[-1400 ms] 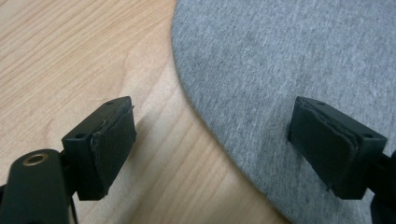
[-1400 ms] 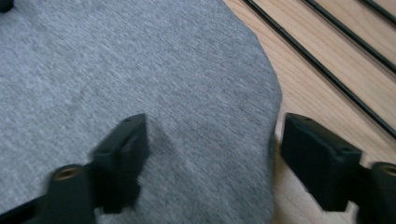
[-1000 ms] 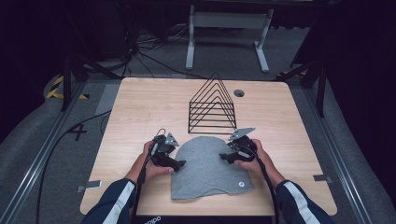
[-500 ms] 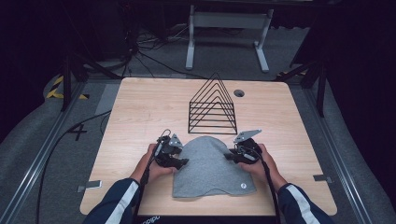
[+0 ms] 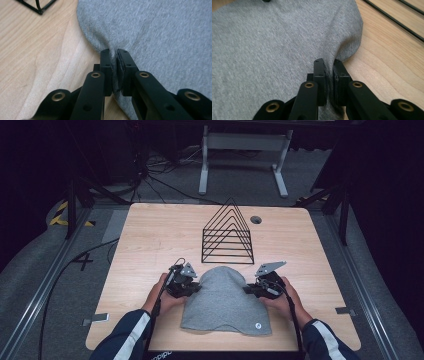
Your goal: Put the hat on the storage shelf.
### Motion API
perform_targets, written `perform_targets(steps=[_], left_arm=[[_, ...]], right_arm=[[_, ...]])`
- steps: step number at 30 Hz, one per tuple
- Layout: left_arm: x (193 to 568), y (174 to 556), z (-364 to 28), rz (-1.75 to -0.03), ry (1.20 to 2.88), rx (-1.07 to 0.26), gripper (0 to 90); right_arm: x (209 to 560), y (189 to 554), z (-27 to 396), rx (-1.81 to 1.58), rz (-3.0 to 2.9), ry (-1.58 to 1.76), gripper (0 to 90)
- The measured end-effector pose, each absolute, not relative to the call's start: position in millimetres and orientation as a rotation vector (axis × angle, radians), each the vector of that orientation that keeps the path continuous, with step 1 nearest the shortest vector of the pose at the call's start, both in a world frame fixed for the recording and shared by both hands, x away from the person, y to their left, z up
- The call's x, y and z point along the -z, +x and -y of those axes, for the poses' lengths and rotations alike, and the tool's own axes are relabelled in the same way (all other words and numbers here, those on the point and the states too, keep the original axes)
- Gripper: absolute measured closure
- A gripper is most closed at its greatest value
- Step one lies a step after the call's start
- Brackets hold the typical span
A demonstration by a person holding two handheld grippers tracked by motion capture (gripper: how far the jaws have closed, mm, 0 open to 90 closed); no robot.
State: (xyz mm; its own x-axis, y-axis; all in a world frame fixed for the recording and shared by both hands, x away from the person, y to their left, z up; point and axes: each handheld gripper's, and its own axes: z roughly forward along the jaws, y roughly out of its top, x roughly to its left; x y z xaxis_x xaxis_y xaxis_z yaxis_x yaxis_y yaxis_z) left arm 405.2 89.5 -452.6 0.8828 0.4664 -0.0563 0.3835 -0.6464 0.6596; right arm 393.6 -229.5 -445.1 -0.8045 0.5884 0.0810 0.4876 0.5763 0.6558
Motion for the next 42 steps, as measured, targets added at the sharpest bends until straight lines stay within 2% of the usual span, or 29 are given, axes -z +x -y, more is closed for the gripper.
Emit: perform_targets(steps=[6,11,16,19,34,42], left_arm=[[433,404,-95,-0.585,2.28,-0.205,86.0],[421,402,-97,-0.546,2.254,-0.186,86.4],[406,405,-99,-0.5,2.28,-0.195,86.5],[392,407,-94,-0.48,2.315,-0.253,86.5],[294,412,-84,-0.399,2.329,-0.502,86.4],[252,422,-80,-0.384,2.288,-0.58,86.5]], right_arm=[[429,389,235,-1.113,-2.617,0.893,83.6],[417,386,239,-1.143,-2.583,0.834,83.6],[405,385,240,-1.133,-2.588,0.79,83.6],[391,385,236,-1.077,-2.581,0.742,83.5],[287,395,223,-0.993,-2.449,0.628,83.4],[239,407,226,-1.058,-2.366,0.612,83.4]])
